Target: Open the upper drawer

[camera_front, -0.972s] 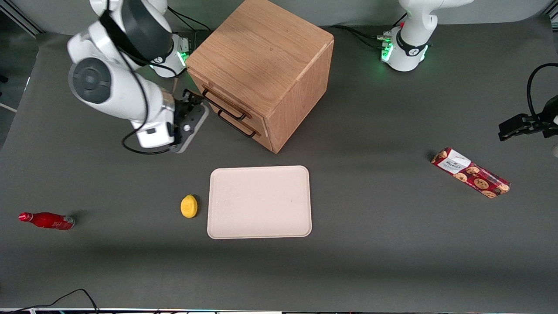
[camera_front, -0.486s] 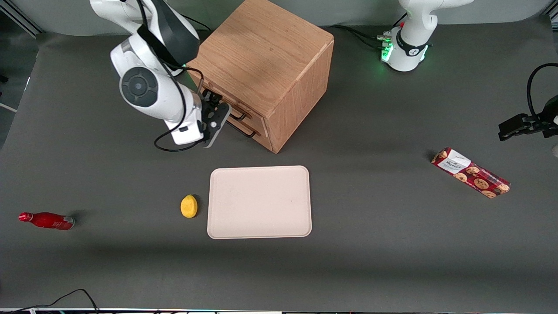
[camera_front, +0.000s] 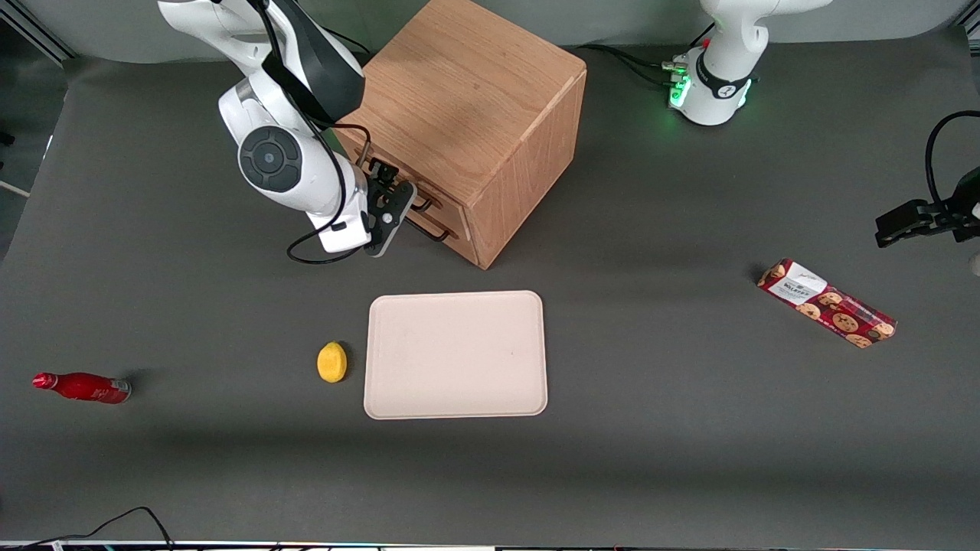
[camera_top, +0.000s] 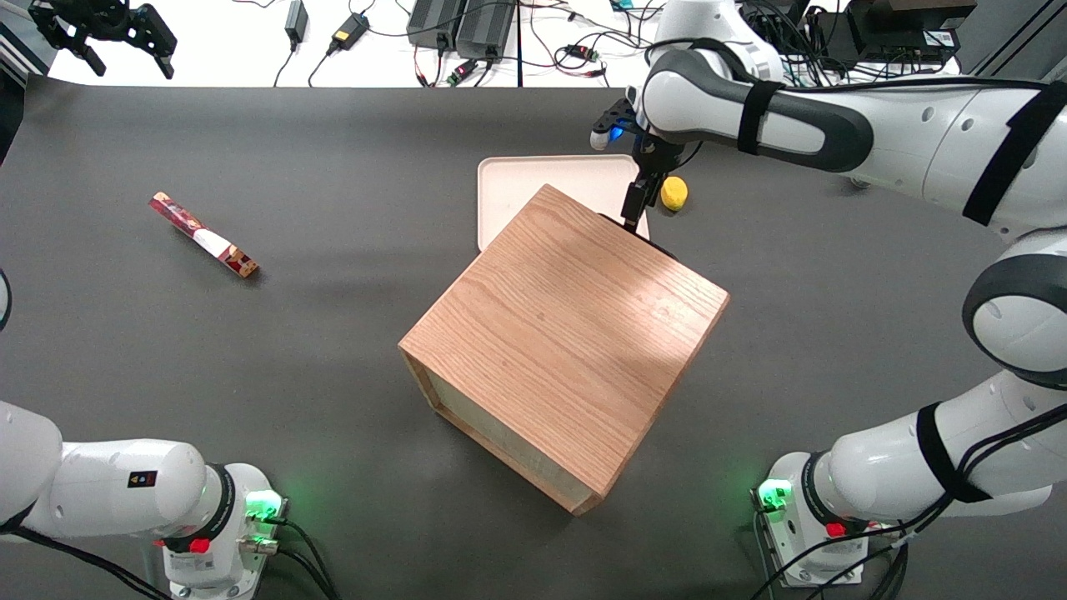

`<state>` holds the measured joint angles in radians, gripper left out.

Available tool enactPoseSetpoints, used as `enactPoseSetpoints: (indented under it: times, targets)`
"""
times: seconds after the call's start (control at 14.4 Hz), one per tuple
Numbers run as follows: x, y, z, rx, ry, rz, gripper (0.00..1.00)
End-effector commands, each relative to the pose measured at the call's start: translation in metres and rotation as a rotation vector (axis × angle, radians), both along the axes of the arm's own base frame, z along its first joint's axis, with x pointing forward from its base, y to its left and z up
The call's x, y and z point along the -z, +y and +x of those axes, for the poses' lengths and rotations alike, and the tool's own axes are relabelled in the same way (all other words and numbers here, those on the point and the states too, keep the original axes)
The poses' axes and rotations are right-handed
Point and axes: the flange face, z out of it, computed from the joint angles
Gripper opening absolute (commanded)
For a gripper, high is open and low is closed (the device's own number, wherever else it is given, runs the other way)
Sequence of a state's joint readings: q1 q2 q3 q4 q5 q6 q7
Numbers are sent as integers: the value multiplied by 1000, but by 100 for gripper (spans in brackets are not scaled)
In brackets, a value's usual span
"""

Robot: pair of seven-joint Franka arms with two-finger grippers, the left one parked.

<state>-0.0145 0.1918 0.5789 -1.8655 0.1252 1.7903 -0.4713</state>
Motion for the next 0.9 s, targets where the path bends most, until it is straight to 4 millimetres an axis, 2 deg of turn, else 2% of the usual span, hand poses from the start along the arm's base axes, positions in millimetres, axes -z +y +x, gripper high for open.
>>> enactPoseSetpoints:
  times: [0.0, 0.83]
  targets:
    - [5, 1, -6, 9, 10, 25, 100]
    - [36, 3, -11, 16, 10, 33, 100]
